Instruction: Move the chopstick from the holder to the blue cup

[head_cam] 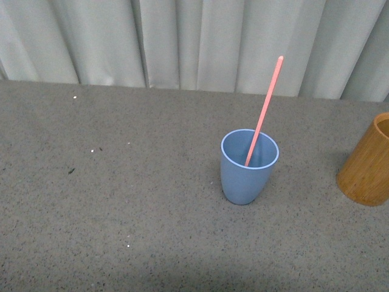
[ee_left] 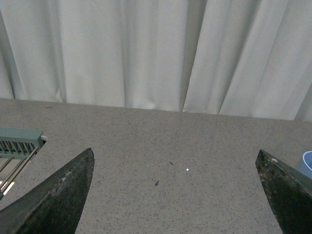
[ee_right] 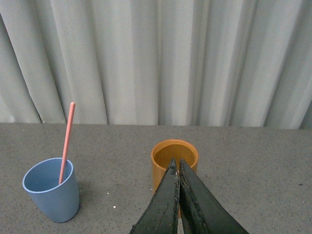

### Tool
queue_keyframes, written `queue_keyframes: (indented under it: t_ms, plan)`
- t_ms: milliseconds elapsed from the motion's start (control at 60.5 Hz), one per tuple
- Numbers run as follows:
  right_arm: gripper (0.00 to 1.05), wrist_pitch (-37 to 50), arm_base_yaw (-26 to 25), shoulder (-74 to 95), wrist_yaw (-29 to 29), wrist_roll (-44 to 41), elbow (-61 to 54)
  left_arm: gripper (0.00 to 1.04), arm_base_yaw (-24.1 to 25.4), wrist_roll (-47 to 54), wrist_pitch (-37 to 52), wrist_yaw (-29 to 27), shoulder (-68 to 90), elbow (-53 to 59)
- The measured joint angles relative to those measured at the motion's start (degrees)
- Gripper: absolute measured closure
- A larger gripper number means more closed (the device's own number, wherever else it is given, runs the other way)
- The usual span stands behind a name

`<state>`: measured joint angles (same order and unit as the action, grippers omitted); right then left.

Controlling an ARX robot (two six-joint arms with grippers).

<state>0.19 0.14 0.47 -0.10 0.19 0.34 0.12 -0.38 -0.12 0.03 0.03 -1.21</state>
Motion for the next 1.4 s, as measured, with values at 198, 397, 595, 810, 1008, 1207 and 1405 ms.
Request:
queue_keyframes:
  t_ms: [198, 397, 595, 810, 1008, 1207, 1405]
  plan:
    - [1.04, -0.1, 0.0, -0.2, 0.0, 0.0, 0.0, 0.07, 0.0, 0.0, 0.0, 0.0, 0.0, 0.0]
    - [0.88, -0.1, 0.0, -0.2, 0.0, -0.1, 0.0, 0.07, 0.0, 0.0, 0.0, 0.0, 0.0, 0.0]
    - [0.52, -0.1, 0.0, -0.2, 0.0, -0.1, 0.0, 0.07, 0.0, 0.0, 0.0, 0.0, 0.0, 0.0]
    - [0.11, -0.1, 0.0, -0.2, 0.0, -0.1, 0.0, 0.07, 0.0, 0.0, 0.0, 0.0, 0.0, 0.0]
    - [0.09, -0.1, 0.0, -0.2, 0.0, 0.0, 0.0, 0.07, 0.0, 0.0, 0.0, 0.0, 0.0, 0.0]
    - [0.09, -0.1, 0.0, -0.2, 0.0, 0.0, 0.0, 0.07, 0.0, 0.0, 0.0, 0.0, 0.0, 0.0]
    - [0.09, -0.1, 0.0, -0.2, 0.0, 0.0, 0.0, 0.07, 0.0, 0.0, 0.0, 0.0, 0.0, 0.0]
